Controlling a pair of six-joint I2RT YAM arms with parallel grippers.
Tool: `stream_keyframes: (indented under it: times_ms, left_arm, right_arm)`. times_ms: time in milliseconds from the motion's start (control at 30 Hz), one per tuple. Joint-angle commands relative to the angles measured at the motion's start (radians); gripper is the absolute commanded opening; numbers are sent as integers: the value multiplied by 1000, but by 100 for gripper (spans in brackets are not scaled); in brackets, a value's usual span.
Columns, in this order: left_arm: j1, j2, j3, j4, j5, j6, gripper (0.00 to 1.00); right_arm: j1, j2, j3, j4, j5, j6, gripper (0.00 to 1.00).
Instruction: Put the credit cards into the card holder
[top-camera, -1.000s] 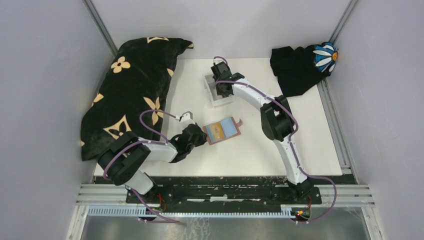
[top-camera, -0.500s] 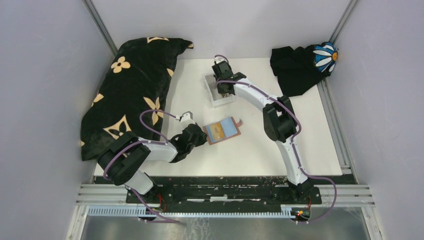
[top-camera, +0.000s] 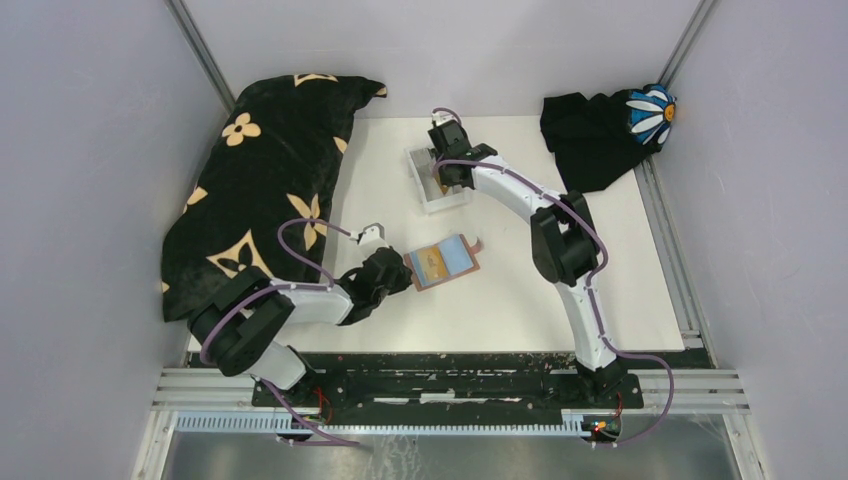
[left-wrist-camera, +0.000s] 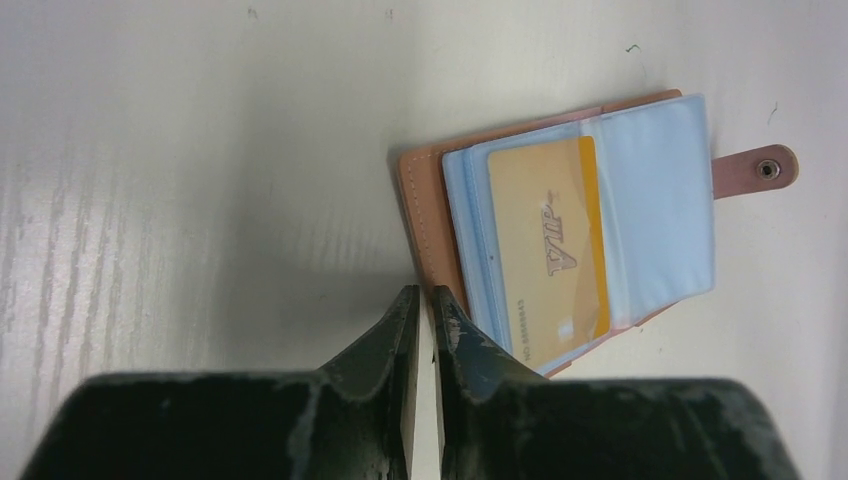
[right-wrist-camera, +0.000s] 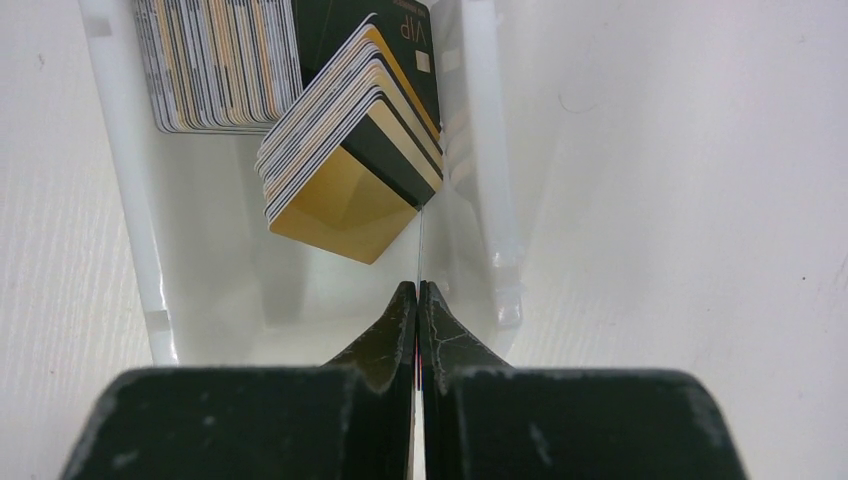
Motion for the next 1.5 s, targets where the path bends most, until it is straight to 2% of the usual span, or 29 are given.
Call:
stream_keyframes:
  times_ms: [0, 233, 367, 533, 767, 933, 1133, 1467]
  left_arm:
    - [-3, -36, -11, -150, -51, 48, 19]
    - [-2, -92, -14, -185, -68, 45, 35]
    - [-3, -156, -6, -229, -97, 64, 54]
    - [-3, -286, -2, -228, -107, 145, 68]
    - [-3, -478, -94, 31, 74, 317, 71]
    - [-3, -573, -124, 142, 230, 427, 75]
    - [-2, -559, -122, 181, 392, 432, 75]
    - [-1, -462, -90, 194, 580, 466, 75]
  right_arm:
    - [0, -115, -5, 52, -6, -23, 1]
    - [-1, -182, -61, 65, -40, -23, 1]
    - [0, -273, -155, 83, -71, -28, 1]
    - [-1, -424, -282, 52, -174, -35, 1]
    - [-3, -650, -554, 88, -453, 43, 1]
    - [-7, -753, -772, 223, -686, 143, 1]
    - [-8, -856, -960, 354, -833, 257, 1]
    - [-6, -964, -1083, 453, -958, 370, 1]
